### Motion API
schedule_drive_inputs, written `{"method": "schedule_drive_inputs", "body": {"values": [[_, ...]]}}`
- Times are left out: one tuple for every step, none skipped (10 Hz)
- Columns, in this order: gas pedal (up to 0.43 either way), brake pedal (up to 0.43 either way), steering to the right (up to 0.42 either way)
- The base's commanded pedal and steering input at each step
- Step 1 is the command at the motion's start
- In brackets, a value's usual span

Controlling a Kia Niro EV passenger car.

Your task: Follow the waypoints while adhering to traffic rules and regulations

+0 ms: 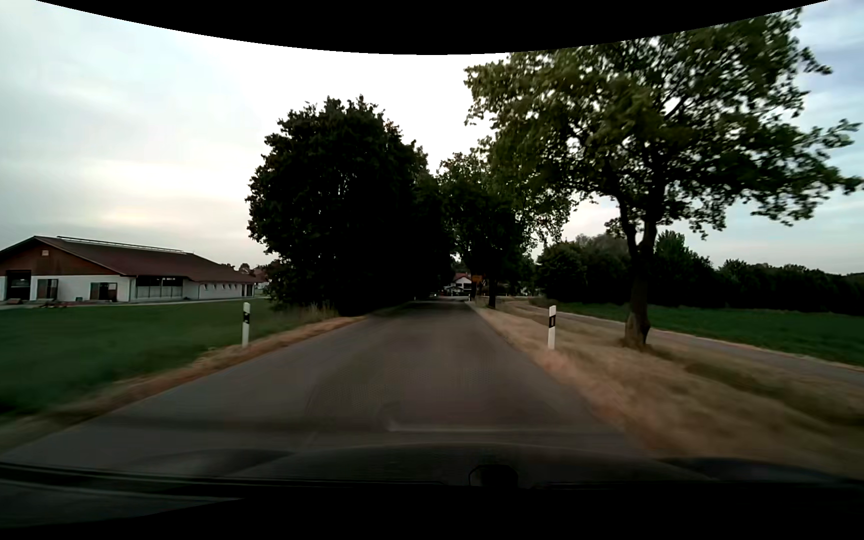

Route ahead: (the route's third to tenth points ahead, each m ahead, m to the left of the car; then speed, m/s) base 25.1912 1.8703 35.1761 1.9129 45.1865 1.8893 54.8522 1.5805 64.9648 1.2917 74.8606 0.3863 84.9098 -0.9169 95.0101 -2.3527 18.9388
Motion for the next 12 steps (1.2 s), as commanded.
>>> {"method": "schedule_drive_inputs", "body": {"values": [[0.000,0.152,-0.011],[0.000,0.152,-0.008],[0.000,0.159,-0.005],[0.000,0.159,-0.004],[0.000,0.171,-0.004],[0.000,0.177,-0.004],[0.000,0.183,-0.004],[0.000,0.189,-0.004],[0.000,0.195,-0.003],[0.000,0.201,-0.002],[0.000,0.201,0.000],[0.000,0.201,0.002]]}}
